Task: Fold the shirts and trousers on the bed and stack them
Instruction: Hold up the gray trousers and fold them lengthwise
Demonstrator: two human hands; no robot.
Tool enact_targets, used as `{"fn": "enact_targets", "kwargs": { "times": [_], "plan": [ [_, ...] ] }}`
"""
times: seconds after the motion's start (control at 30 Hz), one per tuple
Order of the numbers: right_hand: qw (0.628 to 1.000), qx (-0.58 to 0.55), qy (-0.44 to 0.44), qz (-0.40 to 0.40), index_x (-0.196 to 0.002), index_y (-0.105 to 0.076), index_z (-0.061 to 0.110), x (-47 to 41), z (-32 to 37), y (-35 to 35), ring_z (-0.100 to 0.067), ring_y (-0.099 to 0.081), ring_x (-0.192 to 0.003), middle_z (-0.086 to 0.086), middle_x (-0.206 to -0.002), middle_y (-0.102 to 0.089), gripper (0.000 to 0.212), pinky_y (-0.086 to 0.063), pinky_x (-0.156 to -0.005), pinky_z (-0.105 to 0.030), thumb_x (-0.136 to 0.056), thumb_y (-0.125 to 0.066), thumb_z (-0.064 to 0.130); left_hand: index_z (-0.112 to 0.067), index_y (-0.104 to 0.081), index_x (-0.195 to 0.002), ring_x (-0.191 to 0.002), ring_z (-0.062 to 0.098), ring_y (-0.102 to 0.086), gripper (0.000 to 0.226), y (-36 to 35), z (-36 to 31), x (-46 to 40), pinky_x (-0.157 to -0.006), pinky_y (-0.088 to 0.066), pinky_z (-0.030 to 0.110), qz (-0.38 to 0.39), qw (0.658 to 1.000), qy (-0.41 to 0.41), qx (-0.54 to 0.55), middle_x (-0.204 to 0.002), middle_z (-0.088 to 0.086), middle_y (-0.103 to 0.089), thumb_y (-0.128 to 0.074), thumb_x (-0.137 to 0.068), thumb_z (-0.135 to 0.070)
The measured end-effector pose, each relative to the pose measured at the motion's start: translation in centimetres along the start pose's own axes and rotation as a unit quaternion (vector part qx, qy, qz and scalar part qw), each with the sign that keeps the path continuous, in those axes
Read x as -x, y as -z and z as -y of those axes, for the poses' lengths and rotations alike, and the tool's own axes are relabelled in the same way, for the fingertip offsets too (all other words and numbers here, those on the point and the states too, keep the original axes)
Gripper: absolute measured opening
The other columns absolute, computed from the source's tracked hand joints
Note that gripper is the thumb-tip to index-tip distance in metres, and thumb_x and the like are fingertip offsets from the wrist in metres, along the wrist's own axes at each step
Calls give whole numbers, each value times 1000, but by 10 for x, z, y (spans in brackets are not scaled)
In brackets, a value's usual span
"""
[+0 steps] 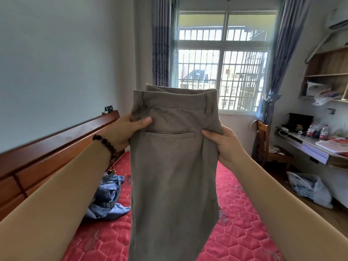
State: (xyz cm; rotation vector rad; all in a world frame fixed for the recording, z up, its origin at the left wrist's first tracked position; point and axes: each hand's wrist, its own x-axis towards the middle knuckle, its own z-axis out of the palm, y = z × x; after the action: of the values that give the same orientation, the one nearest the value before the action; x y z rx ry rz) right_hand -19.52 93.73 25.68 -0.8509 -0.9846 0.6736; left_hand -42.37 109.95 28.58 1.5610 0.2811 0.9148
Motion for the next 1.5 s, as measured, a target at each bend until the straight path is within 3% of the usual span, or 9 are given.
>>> {"fn": "enact_targets", "kwargs": {
  "times": [0.17,0.27,0.43,0.67,0.8,0.93,1.03,1.27,1.5],
  "plan": [
    [999,0,-35,3,-101,-69,12,-8,2,-3,-21,-71,-88,-8,-100,-74,19,-58,-74,-31,-82,-69,10,-18,-73,-104,-108,25,-66,43,6,27,8,-95,-51,45,2,996,16,-91,-114,7,-70,-87,-65,-25],
    [991,136,-4,-2,-98,-70,16,-18,19,-5,-19,-72,-87,-5,-98,-75,41,-58,-72,-31,-62,-83,31,-30,-76,-93,-101,16,-69,30,-1,31,12,-88,-56,34,-31,992,-33,-121,-105,-3,-73,-84,-64,-35],
    [985,167,41,-13,-91,-74,13,-29,37,-4,-22,-72,-88,-6,-94,-75,11,-58,-74,-31,-80,-75,14,-25,-72,-86,-80,2,-69,15,-21,39,26,-63,-51,10,-133,974,-100,-152,-85,-15,-74,-80,-73,-27],
    [991,134,8,17,-105,-67,18,-15,28,15,-23,-69,-90,-3,-97,-74,27,-57,-71,-30,-85,-64,0,-19,-62,-107,-89,-1,-67,28,-46,16,30,-72,-53,14,-82,976,-179,-96,-94,-19,-72,-67,-86,-2],
    [927,343,132,72,-121,-56,41,-10,61,28,-15,-66,-95,2,-104,-68,57,-57,-80,-29,-80,-75,6,-23,-63,-102,-89,-1,-66,29,-56,30,32,-74,-50,13,-96,959,-213,-160,-94,-18,-70,-72,-82,-4],
    [801,554,160,163,-97,-69,39,-9,85,26,-2,-66,-82,13,-90,-70,39,-51,-78,-18,-81,-74,3,-59,-39,-110,-90,-10,-63,64,-62,42,35,-80,-46,7,-121,921,-239,-282,-96,-32,-66,-75,-82,-14],
    [774,583,167,184,-87,-73,21,-6,81,28,-5,-65,-81,4,-88,-69,26,-51,-77,-24,-79,-72,-4,-63,-23,-129,-106,-8,-50,79,-62,44,36,-94,-38,7,-95,868,-285,-396,-123,-31,-47,-71,-86,-17],
    [824,520,185,131,-76,-66,19,2,51,37,-19,-62,-80,-6,-84,-69,31,-51,-77,-34,-78,-66,-12,-35,-49,-106,-87,-14,-52,45,-39,26,27,-72,-36,-1,31,843,-264,-467,-97,-29,-54,-81,-74,-30],
    [845,486,157,158,-76,-68,22,-1,55,36,-2,-64,-79,5,-82,-72,35,-49,-73,-13,-82,-62,-12,-23,-50,-86,-70,7,-55,46,-29,28,26,-58,-45,16,9,835,-243,-494,-77,-11,-58,-77,-66,-55]
  ]
}}
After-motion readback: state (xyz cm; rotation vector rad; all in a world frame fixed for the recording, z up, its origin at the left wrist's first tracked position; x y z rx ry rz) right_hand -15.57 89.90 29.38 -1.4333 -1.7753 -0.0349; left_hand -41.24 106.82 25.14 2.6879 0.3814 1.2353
